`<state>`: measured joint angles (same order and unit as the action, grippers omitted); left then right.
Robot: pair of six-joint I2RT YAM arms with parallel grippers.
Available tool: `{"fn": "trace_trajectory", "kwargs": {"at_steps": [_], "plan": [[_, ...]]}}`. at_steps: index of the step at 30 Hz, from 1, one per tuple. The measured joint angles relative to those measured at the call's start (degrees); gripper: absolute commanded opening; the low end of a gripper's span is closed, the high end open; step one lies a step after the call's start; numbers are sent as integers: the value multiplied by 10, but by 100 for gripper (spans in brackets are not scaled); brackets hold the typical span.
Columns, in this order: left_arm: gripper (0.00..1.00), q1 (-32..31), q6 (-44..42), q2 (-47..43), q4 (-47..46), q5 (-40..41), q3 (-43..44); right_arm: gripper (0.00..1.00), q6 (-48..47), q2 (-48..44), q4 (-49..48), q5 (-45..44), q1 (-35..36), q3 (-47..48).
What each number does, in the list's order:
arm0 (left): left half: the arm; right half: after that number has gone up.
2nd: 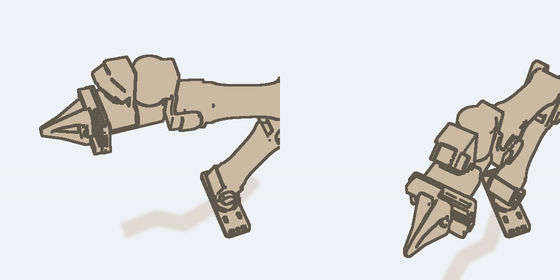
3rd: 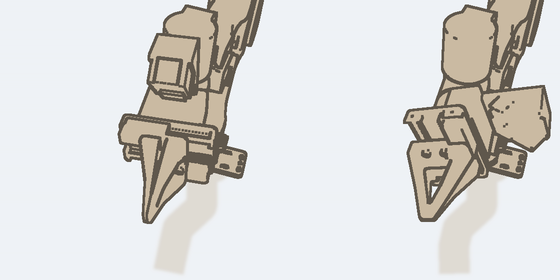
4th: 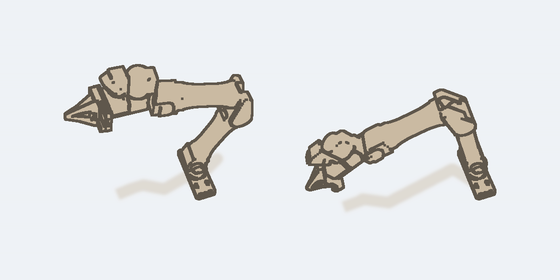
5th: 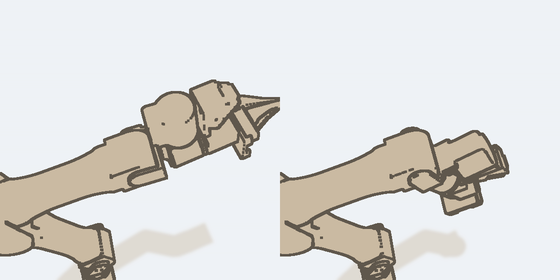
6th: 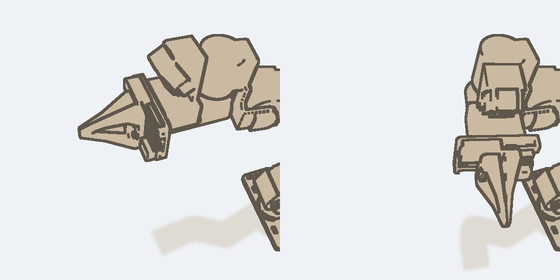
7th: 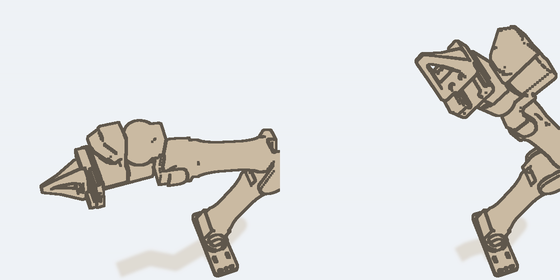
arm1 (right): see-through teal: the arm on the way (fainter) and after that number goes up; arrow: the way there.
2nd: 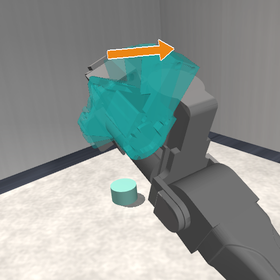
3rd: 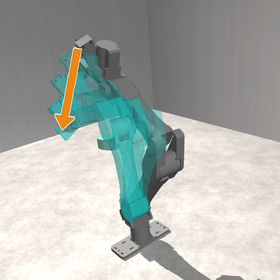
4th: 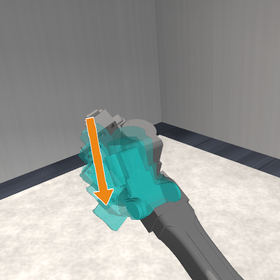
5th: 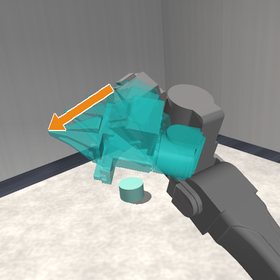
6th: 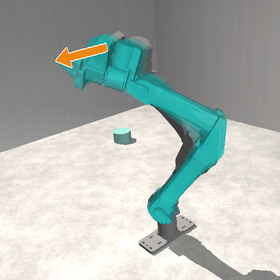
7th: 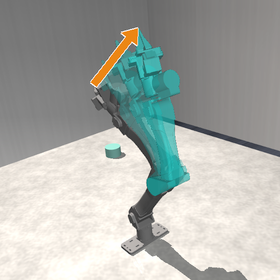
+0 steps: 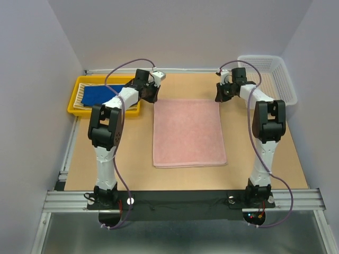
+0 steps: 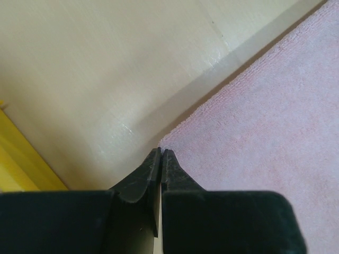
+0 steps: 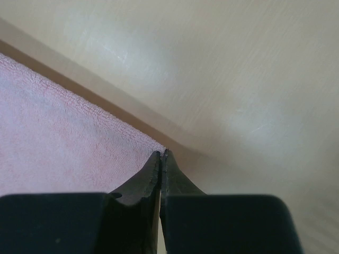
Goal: Fold and stack the towels
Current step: Fold the towel
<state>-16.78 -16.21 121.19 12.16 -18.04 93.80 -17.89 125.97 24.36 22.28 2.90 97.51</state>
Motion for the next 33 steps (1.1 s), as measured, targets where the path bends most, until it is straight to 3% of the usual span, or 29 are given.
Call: {"fn": "trace_trajectory", "kwargs": {"at_steps": [10, 24, 33], "plan": [[0, 0, -1, -109, -24, 2, -34, 1, 12, -136, -26, -6, 1, -53], [0, -14, 25, -290, -61, -12, -257, 0, 34, -295, -37, 21, 6, -247], [0, -28, 114, -414, -73, -13, -389, 0, 70, -399, -34, 15, 13, -349]]}}
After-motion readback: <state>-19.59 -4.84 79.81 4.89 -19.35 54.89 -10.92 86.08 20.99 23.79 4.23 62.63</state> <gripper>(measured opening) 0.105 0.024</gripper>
